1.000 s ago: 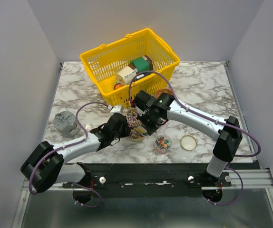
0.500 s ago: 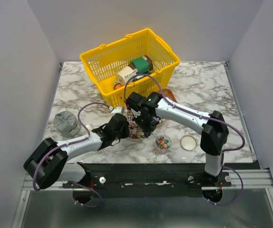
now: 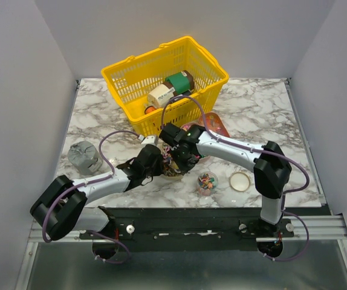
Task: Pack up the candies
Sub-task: Scoop the fake candies from the storage box.
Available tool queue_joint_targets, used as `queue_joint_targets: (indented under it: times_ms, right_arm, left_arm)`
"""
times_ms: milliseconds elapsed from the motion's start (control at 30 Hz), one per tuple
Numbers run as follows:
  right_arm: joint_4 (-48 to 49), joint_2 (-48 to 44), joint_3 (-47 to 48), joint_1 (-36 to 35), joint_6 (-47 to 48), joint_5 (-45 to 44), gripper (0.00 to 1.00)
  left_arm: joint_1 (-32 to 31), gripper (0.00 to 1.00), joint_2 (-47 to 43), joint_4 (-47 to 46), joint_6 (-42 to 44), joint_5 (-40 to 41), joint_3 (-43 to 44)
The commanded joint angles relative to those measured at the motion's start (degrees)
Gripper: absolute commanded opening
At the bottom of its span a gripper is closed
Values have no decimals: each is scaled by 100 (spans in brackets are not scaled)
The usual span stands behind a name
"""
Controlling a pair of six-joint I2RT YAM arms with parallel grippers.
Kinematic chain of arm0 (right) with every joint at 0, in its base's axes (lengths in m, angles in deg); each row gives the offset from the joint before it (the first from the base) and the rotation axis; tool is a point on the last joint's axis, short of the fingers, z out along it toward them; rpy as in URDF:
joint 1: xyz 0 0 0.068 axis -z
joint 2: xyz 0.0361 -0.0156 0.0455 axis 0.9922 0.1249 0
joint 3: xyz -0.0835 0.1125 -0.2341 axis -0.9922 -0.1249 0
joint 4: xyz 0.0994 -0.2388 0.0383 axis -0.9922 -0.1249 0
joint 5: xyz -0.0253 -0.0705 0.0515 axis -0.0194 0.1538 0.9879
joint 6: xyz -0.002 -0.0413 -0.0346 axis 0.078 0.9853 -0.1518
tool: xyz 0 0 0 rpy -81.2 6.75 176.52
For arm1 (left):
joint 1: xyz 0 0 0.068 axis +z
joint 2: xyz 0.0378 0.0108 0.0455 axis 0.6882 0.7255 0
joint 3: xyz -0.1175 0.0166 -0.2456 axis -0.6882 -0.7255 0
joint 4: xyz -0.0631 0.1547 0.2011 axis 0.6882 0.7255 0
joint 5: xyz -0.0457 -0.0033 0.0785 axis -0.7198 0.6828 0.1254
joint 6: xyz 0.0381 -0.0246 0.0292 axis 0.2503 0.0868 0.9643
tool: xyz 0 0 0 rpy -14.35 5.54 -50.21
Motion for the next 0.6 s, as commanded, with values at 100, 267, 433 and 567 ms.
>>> queue_joint_targets:
  times_ms: [100, 267, 433, 567]
  right_arm:
    - [874, 504, -483, 47, -521, -822, 1]
    - [1269, 478, -702, 47, -433, -1156, 1]
    - [1806, 373, -1185, 38, -406, -1507, 1]
    - [2114, 355, -1370, 38, -433, -1727, 1]
  left_arm:
    - [-32, 0, 47, -152, 163, -321, -71]
    - [-32, 0, 20, -108, 181, -329, -27]
    - [-32, 0, 3, -90, 190, -312, 8]
    - [-32, 0, -6, -90, 207, -312, 34]
